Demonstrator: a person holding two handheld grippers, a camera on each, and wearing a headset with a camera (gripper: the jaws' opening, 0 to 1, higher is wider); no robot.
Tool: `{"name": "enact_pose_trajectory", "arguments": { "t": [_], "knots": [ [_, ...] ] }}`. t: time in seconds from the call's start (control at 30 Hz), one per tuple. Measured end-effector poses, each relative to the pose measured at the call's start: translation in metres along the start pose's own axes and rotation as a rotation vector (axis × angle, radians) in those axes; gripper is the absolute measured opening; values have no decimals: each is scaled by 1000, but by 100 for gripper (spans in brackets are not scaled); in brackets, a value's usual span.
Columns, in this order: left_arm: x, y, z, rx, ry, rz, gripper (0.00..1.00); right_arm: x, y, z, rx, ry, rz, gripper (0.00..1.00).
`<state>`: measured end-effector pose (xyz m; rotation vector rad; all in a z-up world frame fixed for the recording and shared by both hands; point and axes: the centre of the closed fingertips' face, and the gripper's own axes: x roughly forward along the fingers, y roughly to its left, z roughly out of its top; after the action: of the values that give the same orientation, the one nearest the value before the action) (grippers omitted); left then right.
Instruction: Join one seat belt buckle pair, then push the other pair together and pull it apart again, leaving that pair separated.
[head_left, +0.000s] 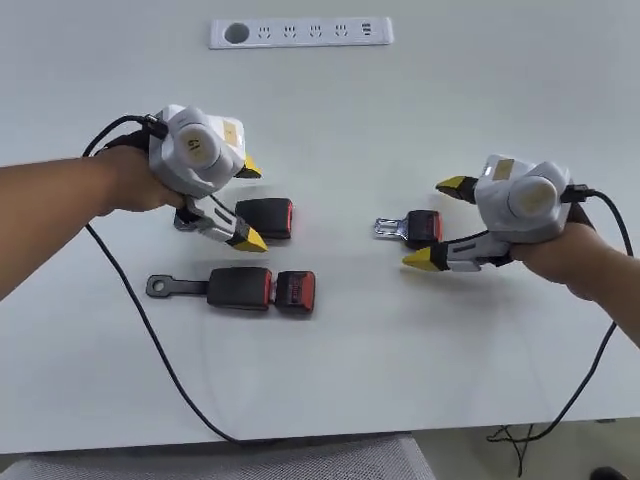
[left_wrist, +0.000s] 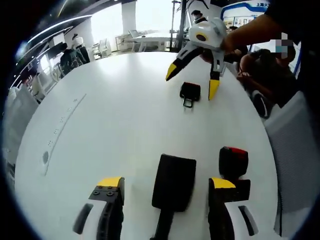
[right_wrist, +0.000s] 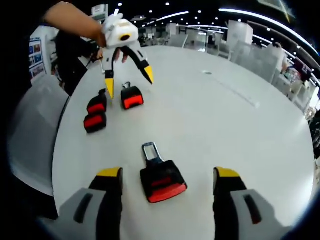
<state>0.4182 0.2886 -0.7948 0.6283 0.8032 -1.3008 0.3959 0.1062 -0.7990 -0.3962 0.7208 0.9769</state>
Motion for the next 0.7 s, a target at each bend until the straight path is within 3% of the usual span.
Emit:
{"name": "enact_pose_trajectory", "arguments": {
  "t": [0.1,0.17,0.27,0.37,0.5,0.57,0.7],
  "knots": [
    [-13,-1,2,-40,-43,46,78,-5,-3,9,20,-27,-62,79],
    [-22,-2,-1,-105,-54,77,82,-8,-1,17,72,-64,-89,82],
    [-33,-1,-6,-152,-64,138,89,-13,4,23,73,-82,-128,86],
    [-50,-6,1,-229,-172,192,93,-19,7,31,68,-110,-178,92],
    [-73,-11,3,-295,-284,268,97,-25,17,36,97,-142,-204,95],
    [-80,-16,-3,-340,-294,289,100,-28,22,37,89,-149,-209,98],
    [-96,-34,-16,-373,-311,313,100,-34,37,43,82,-165,-213,100]
  ]
}}
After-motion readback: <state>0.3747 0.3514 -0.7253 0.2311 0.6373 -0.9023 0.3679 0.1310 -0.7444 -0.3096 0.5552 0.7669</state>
